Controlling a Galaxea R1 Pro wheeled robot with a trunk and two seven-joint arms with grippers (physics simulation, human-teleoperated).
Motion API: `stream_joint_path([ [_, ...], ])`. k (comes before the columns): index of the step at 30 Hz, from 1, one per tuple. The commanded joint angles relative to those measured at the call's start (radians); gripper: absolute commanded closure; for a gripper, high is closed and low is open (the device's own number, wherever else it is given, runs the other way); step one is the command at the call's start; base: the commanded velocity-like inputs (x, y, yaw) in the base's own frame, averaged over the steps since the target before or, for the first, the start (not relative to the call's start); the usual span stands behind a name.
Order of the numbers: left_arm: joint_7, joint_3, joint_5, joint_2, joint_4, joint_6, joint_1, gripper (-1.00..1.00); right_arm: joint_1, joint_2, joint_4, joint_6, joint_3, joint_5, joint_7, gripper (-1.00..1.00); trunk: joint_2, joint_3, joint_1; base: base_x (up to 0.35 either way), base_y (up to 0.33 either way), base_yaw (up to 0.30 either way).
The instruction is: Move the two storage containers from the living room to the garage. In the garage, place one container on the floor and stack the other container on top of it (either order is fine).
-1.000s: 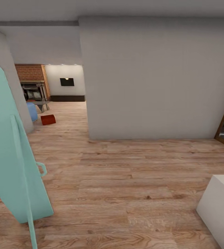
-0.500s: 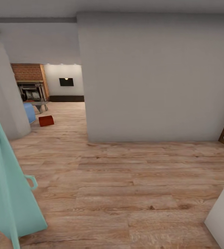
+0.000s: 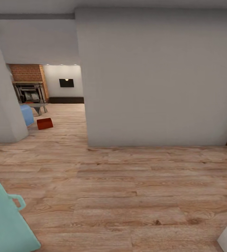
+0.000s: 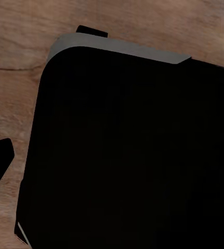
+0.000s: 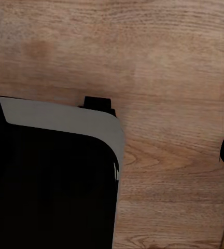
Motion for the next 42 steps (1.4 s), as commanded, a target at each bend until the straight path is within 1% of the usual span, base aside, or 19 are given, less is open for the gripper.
stream_joint_path([
  [1, 0.0, 0.0, 0.005, -0.001, 0.0, -0.004, 0.0, -1.0, -0.001, 0.0, 0.002, -0.005, 0.009, -0.01, -0.001, -1.0, 0.0, -0.001, 0.001, 0.326, 0.0, 0.0],
  [11, 0.001, 0.001, 0.004, -0.002, 0.0, -0.006, 0.0, -1.0, -0.001, 0.0, 0.002, -0.005, 0.008, -0.012, -0.001, -1.0, 0.0, -0.001, 0.001, 0.326, 0.0, 0.0],
  [13, 0.002, 0.001, 0.004, -0.002, 0.0, -0.005, 0.0, -1.0, -0.001, -0.006, 0.002, 0.0, 0.011, -0.015, 0.001, -1.0, 0.0, -0.001, 0.001, 0.326, 0.0, 0.0],
  [22, 0.002, 0.001, 0.005, -0.003, 0.0, -0.008, 0.0, -1.0, -0.001, -0.01, 0.002, -0.006, 0.004, -0.019, -0.001, -1.0, 0.0, -0.001, 0.001, 0.326, 0.0, 0.0],
  [29, 0.002, 0.001, 0.005, -0.002, 0.0, -0.008, 0.0, -1.0, -0.001, -0.009, 0.002, -0.003, 0.016, -0.012, -0.002, -1.0, 0.0, -0.001, 0.001, 0.326, 0.0, 0.0],
  [34, 0.002, 0.001, 0.005, -0.002, 0.0, -0.008, 0.0, -1.0, -0.001, -0.016, 0.002, -0.005, 0.017, -0.003, -0.002, -1.0, 0.0, -0.001, 0.001, 0.326, 0.0, 0.0],
  [42, 0.002, 0.001, 0.005, -0.002, 0.0, -0.008, 0.0, -1.0, -0.001, -0.004, 0.002, -0.004, 0.01, -0.001, -0.001, -1.0, 0.0, -0.001, 0.001, 0.326, 0.0, 0.0],
])
